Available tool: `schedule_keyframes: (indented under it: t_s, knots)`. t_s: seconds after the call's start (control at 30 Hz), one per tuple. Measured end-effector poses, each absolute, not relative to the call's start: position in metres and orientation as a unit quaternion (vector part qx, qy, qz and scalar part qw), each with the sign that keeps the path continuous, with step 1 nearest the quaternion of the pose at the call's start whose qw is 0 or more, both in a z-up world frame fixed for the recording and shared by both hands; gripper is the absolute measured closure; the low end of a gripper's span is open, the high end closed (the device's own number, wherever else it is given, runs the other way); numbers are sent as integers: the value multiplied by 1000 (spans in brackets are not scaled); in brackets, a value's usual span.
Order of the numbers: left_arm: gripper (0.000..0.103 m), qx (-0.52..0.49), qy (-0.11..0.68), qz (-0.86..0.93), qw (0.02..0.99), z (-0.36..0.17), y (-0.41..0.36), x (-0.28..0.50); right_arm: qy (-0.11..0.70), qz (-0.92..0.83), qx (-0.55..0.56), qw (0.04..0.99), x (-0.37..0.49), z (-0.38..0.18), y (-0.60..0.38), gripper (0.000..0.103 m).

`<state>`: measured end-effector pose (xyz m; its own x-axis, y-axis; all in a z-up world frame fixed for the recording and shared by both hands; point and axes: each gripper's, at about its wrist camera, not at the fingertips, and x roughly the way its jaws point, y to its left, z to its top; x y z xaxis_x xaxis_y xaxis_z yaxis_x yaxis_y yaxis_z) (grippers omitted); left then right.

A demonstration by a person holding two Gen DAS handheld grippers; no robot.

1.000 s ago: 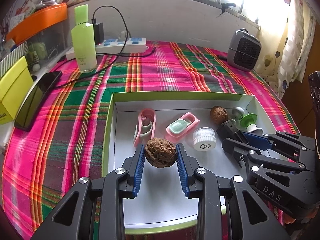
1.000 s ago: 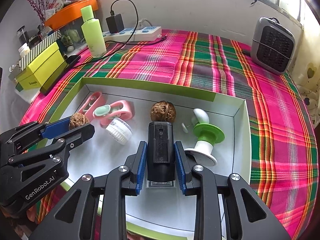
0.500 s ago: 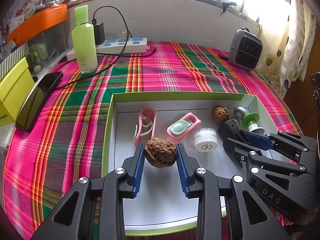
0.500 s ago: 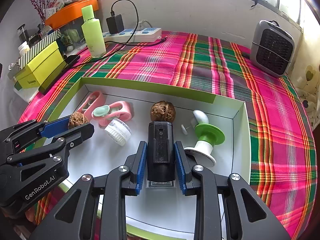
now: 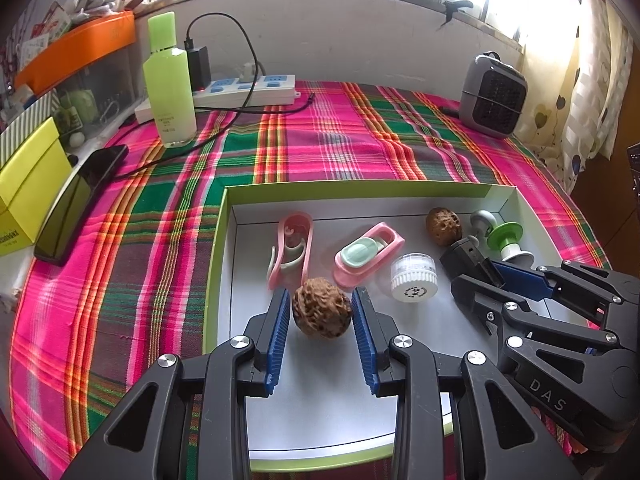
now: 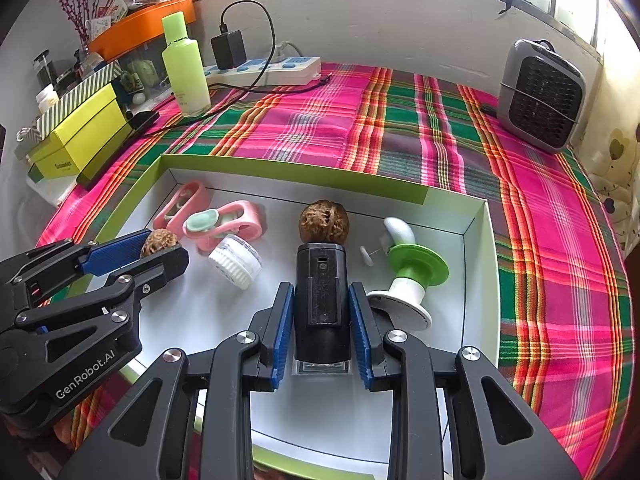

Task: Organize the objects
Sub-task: 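Lower black device and walnut into the tray and open both grippers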

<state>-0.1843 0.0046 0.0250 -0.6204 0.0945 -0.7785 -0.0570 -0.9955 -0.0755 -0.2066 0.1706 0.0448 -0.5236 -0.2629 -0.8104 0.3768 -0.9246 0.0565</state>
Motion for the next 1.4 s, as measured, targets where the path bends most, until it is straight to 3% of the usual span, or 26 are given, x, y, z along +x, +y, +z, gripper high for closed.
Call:
schedule_keyframes:
  t_s: [0.2,0.37,0.73,1.4]
  knots:
    - [72,-434,-21,900,41,25,6,-184,61,-871,451,184,-206,45,172,74]
    - [68,-433,-22,900,40,25,5,-183,57,-872,450,185,-204,45,172,65]
    - [61,-421,-15,907,31,33,5,-171,47,-877,442,181,-196,50,175,59]
    - [60,-399,-12,916,30,50,8,-135,39,-896,411,165,-161,67,183,58]
